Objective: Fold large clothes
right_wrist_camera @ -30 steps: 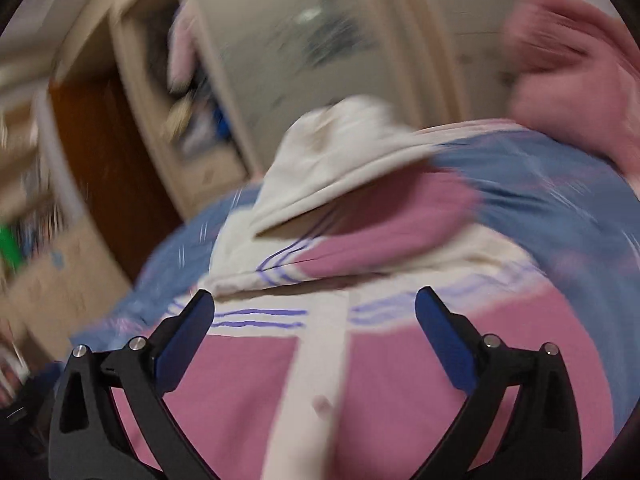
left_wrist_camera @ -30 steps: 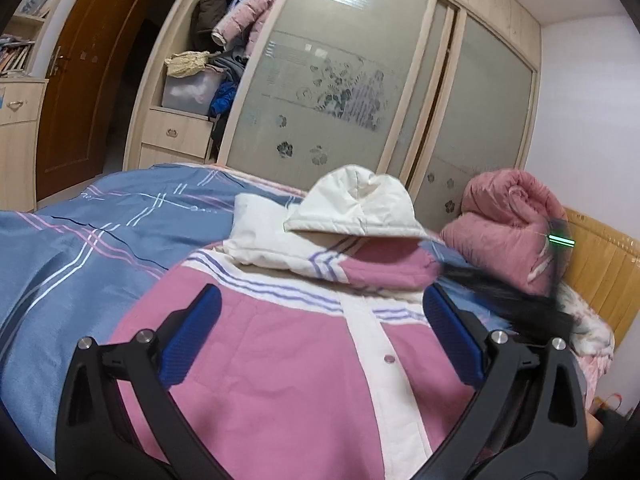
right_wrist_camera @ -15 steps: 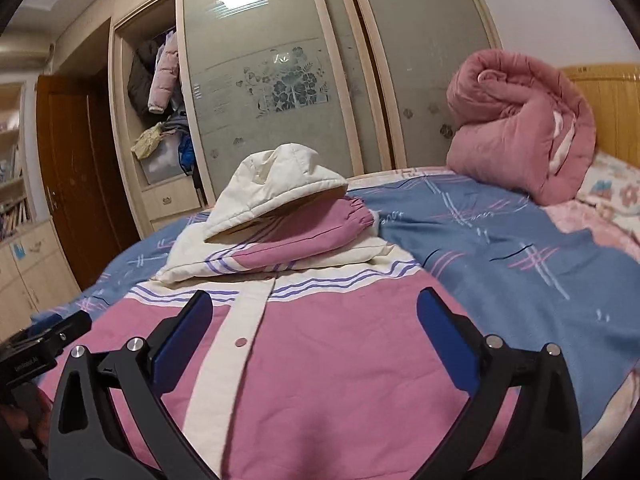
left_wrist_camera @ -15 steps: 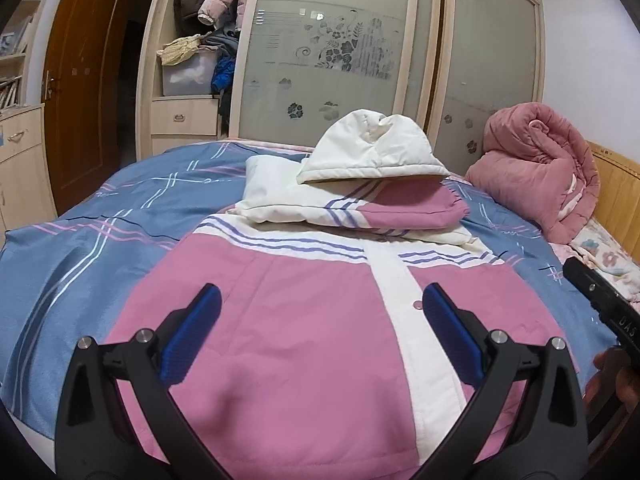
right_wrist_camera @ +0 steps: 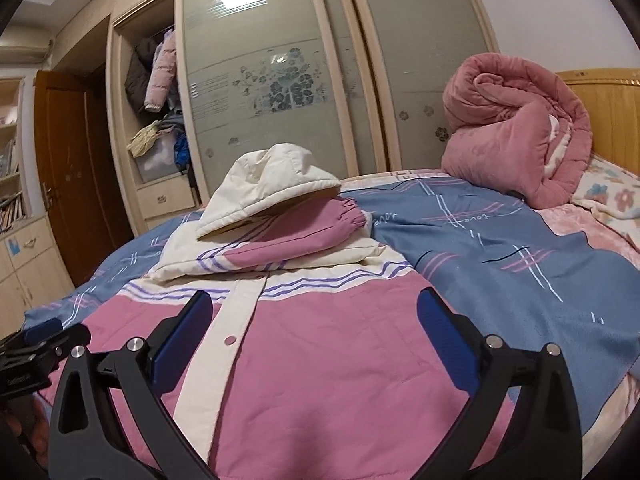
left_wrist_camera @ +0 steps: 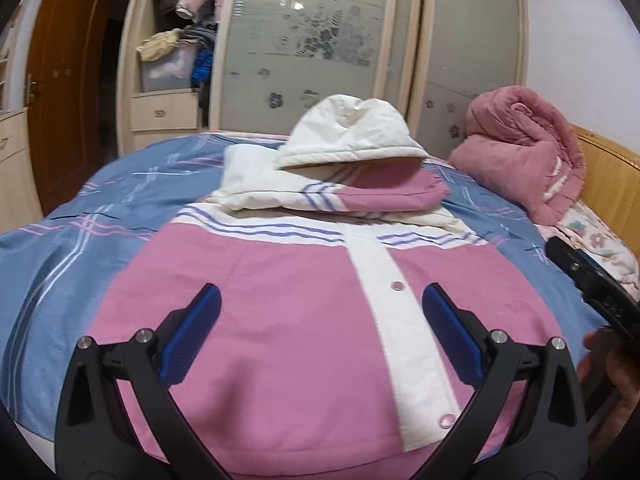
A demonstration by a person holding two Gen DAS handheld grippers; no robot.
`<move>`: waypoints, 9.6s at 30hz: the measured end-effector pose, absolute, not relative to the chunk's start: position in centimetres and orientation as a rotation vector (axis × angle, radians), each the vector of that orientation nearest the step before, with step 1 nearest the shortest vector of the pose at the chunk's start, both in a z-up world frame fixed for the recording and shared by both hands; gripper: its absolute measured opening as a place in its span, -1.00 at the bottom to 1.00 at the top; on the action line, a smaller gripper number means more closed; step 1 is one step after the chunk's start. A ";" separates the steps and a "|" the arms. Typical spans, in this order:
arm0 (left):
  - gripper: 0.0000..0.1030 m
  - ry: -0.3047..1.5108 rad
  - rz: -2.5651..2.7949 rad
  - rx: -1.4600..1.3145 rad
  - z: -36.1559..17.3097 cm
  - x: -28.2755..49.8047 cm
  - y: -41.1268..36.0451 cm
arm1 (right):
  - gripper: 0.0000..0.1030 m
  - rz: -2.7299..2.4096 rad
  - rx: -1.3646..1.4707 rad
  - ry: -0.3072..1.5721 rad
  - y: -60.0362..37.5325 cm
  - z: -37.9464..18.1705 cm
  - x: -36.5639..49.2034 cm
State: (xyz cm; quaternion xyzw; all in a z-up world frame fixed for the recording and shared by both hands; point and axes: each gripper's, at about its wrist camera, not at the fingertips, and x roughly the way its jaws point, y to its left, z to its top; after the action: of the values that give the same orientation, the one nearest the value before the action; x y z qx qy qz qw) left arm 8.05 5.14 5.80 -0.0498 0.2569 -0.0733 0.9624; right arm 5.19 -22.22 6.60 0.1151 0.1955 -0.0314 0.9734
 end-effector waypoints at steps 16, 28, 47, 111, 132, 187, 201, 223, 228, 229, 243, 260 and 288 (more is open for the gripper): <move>0.96 0.627 -0.457 -0.466 10.6 27.7 -3.8 | 0.97 -0.138 0.462 0.383 -27.8 5.9 6.0; 0.73 0.730 -0.300 -0.647 4.3 43.3 -6.1 | 0.97 -0.142 0.491 0.407 -29.2 5.4 7.9; -0.78 0.578 -0.293 -0.559 11.4 39.3 1.6 | 0.97 -0.101 0.513 0.445 -27.8 4.8 9.7; -0.83 0.963 -0.258 -0.850 -5.6 32.8 3.2 | 0.97 -0.052 0.528 0.524 -26.6 4.1 10.1; 0.96 0.728 -0.280 -0.321 5.6 13.1 3.3 | 0.97 -0.042 0.499 0.503 -26.6 5.1 8.1; 0.96 0.396 -0.109 0.029 6.2 -2.6 12.4 | 0.97 -0.020 -0.342 0.402 -20.3 3.4 -6.8; 0.96 0.435 -0.104 0.236 4.4 -4.6 11.8 | 0.97 0.077 -0.714 0.489 -15.8 -2.2 -8.9; 0.96 0.475 -0.064 0.232 4.3 -4.0 13.3 | 0.97 -0.059 -1.053 0.460 -14.4 -8.1 -7.5; 0.96 0.493 -0.067 0.213 4.2 -3.6 13.7 | 0.97 -0.097 -1.067 0.418 -14.2 -8.1 -7.2; 0.96 0.497 -0.069 0.219 4.1 -3.5 13.7 | 0.97 -0.107 -1.076 0.410 -14.2 -8.2 -7.0; 0.75 0.438 -0.200 0.708 -1.0 -5.1 9.9 | 0.97 -0.144 -0.864 0.382 -14.4 -3.9 -3.9; 0.76 0.371 -0.245 1.097 -6.3 -5.0 5.2 | 0.97 -0.129 -0.614 0.414 -15.5 -0.6 -2.5; -0.38 0.601 -0.129 0.709 -3.3 1.8 3.8 | -0.55 -0.022 -0.580 0.624 -15.1 -4.1 -0.8</move>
State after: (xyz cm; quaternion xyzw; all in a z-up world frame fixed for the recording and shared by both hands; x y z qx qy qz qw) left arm 1.79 3.77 -3.25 0.3415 0.2898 -0.0623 0.8919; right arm -0.75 -15.15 -4.07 -0.2813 0.3027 -0.0107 0.9106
